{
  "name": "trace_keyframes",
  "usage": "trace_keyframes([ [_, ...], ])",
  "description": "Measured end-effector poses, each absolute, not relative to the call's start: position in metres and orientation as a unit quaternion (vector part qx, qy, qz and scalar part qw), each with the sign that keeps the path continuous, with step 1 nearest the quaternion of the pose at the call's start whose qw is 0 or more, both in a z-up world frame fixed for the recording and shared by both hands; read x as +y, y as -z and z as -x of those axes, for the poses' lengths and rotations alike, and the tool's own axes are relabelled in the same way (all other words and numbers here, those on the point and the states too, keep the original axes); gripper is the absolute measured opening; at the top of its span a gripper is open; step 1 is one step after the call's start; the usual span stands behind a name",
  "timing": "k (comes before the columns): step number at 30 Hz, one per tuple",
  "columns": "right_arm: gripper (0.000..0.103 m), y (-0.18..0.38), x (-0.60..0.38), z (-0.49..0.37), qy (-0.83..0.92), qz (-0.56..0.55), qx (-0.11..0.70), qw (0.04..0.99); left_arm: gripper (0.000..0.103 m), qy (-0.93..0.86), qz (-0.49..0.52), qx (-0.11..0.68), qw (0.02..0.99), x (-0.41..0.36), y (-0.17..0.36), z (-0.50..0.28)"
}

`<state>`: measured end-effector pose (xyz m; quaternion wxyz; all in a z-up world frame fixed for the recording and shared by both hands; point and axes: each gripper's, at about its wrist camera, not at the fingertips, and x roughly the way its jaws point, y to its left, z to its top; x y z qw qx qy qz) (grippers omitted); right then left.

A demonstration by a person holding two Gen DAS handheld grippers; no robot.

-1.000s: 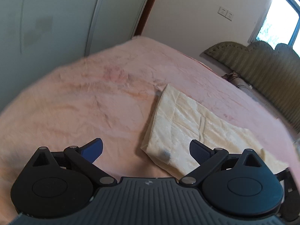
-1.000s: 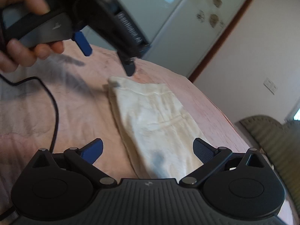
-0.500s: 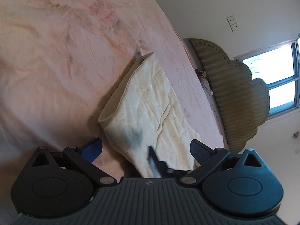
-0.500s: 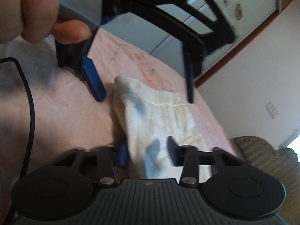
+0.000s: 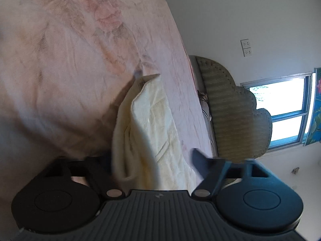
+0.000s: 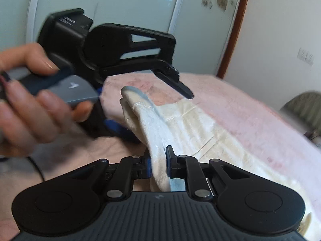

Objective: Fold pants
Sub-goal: 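Grasp the folded edge with the left gripper and lift it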

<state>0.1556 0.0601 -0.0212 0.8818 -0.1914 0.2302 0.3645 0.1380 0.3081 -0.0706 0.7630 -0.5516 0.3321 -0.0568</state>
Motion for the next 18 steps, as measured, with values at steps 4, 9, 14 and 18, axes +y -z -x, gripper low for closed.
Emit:
trace_keyframes([
  [4, 0.014, 0.008, 0.044, -0.148, -0.429, 0.174, 0.257, 0.848, 0.022, 0.034, 0.522, 0.342, 0.781, 0.306, 0.073, -0.14],
  [9, 0.014, -0.005, 0.0, -0.183, -0.386, 0.057, 0.276, 0.879, 0.014, 0.016, 0.473, 0.327, 0.818, 0.291, 0.057, -0.136],
  [14, 0.014, 0.037, 0.003, -0.202, -0.327, 0.1, 0.33, 0.88, 0.014, 0.012, 0.418, 0.308, 0.854, 0.266, 0.023, -0.128],
  [18, 0.014, 0.013, -0.009, -0.198, -0.342, 0.031, 0.287, 0.894, 0.013, 0.031, 0.377, 0.277, 0.883, 0.234, -0.016, -0.116],
])
